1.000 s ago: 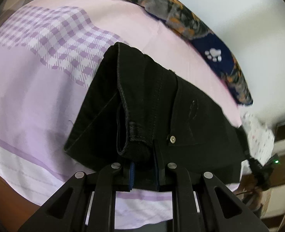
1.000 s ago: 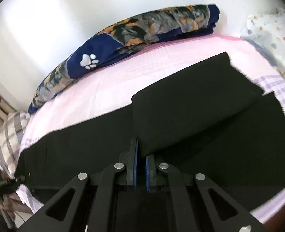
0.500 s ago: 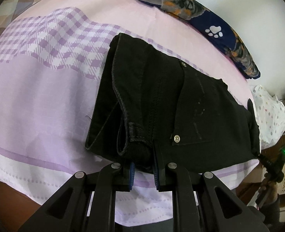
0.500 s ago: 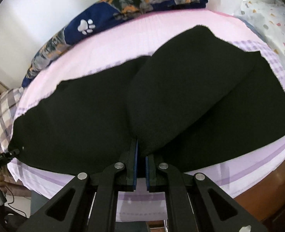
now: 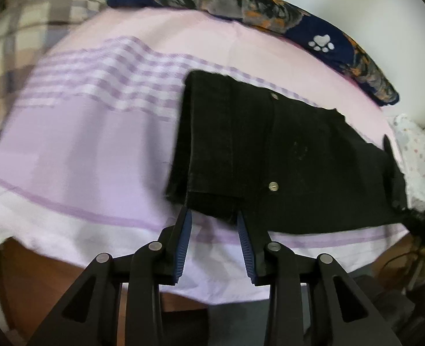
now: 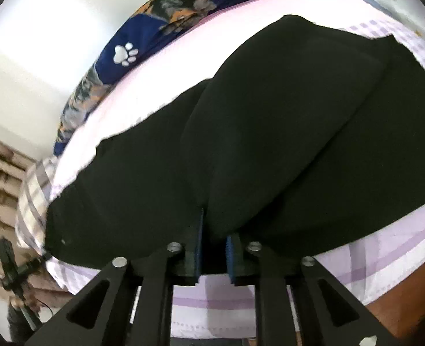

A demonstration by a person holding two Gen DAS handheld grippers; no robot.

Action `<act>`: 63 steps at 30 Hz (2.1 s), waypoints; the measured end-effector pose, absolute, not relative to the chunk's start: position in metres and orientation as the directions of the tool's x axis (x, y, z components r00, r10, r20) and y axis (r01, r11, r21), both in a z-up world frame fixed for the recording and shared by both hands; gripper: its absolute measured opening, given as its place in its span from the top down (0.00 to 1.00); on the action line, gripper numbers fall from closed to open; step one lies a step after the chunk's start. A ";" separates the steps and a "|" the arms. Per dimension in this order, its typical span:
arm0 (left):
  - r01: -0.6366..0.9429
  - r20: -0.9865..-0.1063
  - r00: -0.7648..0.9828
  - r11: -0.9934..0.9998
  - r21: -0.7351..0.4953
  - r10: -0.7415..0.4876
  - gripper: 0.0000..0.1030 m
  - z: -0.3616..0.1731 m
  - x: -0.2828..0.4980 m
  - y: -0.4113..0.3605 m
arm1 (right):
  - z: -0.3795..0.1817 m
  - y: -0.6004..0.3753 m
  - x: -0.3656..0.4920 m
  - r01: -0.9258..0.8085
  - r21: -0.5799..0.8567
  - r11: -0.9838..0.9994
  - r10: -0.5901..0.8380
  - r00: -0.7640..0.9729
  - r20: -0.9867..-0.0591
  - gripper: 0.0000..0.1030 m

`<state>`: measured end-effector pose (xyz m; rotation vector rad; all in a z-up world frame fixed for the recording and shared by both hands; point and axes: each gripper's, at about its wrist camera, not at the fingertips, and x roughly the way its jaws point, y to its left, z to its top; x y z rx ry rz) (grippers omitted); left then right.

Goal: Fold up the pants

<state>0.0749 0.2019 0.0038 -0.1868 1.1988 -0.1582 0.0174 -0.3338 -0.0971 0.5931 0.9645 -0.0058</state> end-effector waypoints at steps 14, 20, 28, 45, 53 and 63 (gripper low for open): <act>0.621 -0.806 0.298 0.745 -0.243 -0.512 0.50 0.026 0.064 -0.027 | -0.081 -0.403 0.037 0.331 0.509 0.795 0.194 0.655 -0.730 0.80; 0.768 -0.832 0.134 0.587 -0.256 -0.538 0.50 -0.004 0.063 -0.126 | -0.084 -0.438 0.046 0.374 0.512 0.773 0.168 0.658 -0.734 0.80; 0.803 -0.876 0.113 0.563 -0.198 -0.468 0.50 -0.039 0.064 -0.190 | -0.093 -0.468 0.046 0.403 0.532 0.745 0.166 0.660 -0.733 0.80; 0.755 -0.865 0.108 0.606 -0.250 -0.490 0.91 -0.044 0.080 -0.197 | -0.099 -0.548 0.045 0.495 0.535 0.685 0.060 0.693 -0.718 0.71; 0.741 -0.866 0.103 0.618 -0.261 -0.489 0.91 -0.045 0.083 -0.195 | -0.094 -0.571 0.071 0.506 0.510 0.696 0.035 0.685 -0.727 0.82; 0.739 -0.857 0.103 0.616 -0.273 -0.504 0.91 -0.043 0.084 -0.192 | -0.037 -0.569 0.066 0.475 0.493 0.729 -0.021 0.736 -0.677 0.96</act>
